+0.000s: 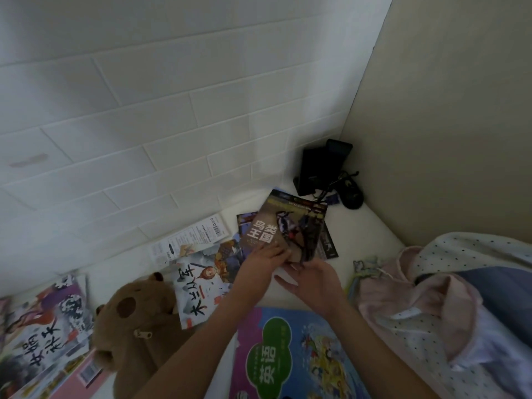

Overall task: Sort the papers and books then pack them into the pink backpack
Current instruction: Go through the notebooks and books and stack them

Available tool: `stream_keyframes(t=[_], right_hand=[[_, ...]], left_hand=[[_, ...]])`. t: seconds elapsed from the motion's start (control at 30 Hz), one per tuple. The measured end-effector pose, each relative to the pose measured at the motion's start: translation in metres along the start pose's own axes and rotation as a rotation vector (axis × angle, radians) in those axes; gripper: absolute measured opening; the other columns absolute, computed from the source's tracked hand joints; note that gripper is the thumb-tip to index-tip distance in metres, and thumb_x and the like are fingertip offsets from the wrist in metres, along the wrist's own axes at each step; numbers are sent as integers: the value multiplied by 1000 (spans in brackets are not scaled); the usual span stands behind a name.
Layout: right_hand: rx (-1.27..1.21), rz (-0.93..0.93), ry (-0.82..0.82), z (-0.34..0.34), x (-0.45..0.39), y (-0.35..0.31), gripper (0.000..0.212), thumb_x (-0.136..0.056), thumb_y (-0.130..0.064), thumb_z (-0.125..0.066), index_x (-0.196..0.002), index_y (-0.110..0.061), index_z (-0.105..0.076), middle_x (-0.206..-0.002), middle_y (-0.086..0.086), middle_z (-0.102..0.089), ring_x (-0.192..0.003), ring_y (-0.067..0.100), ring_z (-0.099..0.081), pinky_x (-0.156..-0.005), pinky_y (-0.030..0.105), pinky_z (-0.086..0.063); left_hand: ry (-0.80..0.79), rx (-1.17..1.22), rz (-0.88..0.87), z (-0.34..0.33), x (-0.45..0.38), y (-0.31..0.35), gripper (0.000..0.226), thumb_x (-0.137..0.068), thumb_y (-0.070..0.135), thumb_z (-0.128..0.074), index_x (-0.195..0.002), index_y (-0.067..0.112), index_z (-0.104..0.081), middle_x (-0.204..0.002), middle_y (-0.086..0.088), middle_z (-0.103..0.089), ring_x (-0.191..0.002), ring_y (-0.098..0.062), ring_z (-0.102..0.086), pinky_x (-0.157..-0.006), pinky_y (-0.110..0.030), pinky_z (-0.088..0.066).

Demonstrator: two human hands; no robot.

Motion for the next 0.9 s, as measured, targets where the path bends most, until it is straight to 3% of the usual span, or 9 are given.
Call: stream_keyframes(t=[0.13, 0.23, 0.3, 0.4, 0.5, 0.6, 0.7, 0.77, 0.9], right_hand=[[201, -42, 265, 28, -9, 4, 36, -94, -34, -54, -123, -13, -58, -117, 17, -65, -104, 33, -64, -72, 45, -57], [374, -39, 328, 34, -18, 8, 34, -96, -9, -50, -130, -9, -50, -111, 19, -65, -82, 32, -71, -63, 38, -60], [228, -10, 304, 33, -25, 18, 32, -96, 1, -45, -127, -5, -51, -125, 25, -57, -93, 36, -67, -73, 43, -60], [-118, 8, 277, 21, -29, 45, 40, -99, -1, -38, -138, -7, -43, -142, 20, -45, -125, 41, -47, -99, 52, -45], [-174, -115, 350, 13, -35, 70, 39, -99, -4, -40, -138, 0, -41, -142, 23, -45, -131, 39, -42, -109, 49, -35], [24, -270, 423, 12, -33, 78, 35, -98, -5, -44, -130, 10, -44, -136, 28, -48, -126, 41, -48, -103, 47, -41], [306, -359, 422, 23, -36, 70, 35, -96, -11, -51, -124, 10, -50, -122, 27, -59, -95, 37, -64, -77, 41, -55], [494, -400, 413, 31, -38, 63, 35, -94, -20, -57, -119, 6, -57, -103, 21, -68, -80, 30, -68, -64, 38, -57], [792, -391, 419, 35, -42, 52, 51, -78, -53, -69, -92, -4, -68, -79, 14, -73, -70, 28, -72, -64, 41, -61]], left_hand=[[-259, -156, 148, -18, 7, -21, 35, -91, 8, -47, -122, 15, -61, -138, -8, -51, -125, -23, -48, -98, -27, -35], [-112, 5, 299, -8, 9, -34, 30, -90, 4, -44, -107, 11, -68, -119, -11, -62, -108, -27, -57, -83, -30, -42], [63, 125, 370, 4, 10, -48, 26, -87, 0, -46, -101, 6, -67, -110, -15, -63, -101, -31, -58, -80, -32, -44], [164, 194, 552, 9, 10, -76, 25, -90, 6, -50, -113, 2, -58, -109, -20, -59, -98, -35, -54, -81, -37, -45], [212, 369, 784, 3, 11, -98, 17, -87, 10, -55, -91, -7, -53, -88, -28, -55, -84, -36, -56, -71, -43, -47], [185, 525, 935, -9, 10, -110, 14, -87, 11, -56, -77, 2, -54, -73, -16, -56, -70, -24, -55, -59, -34, -44], [237, 771, 1046, -20, 15, -118, 25, -93, 21, -55, -82, 0, -61, -74, -15, -61, -71, -26, -60, -66, -34, -55], [198, 853, 1071, -25, 18, -117, 26, -91, 25, -60, -73, 6, -59, -68, -10, -62, -64, -23, -61, -53, -25, -56], [85, 1136, 1120, -45, 21, -98, 8, -84, 4, -67, -88, -1, -61, -79, -14, -65, -70, -23, -64, -50, -26, -58]])
Point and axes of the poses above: each hand's wrist, its own x-axis away from the middle knuckle, its own z-axis out of the back of the hand, y = z × x, the point moved 7 cm from there along -x, towards the middle knuckle
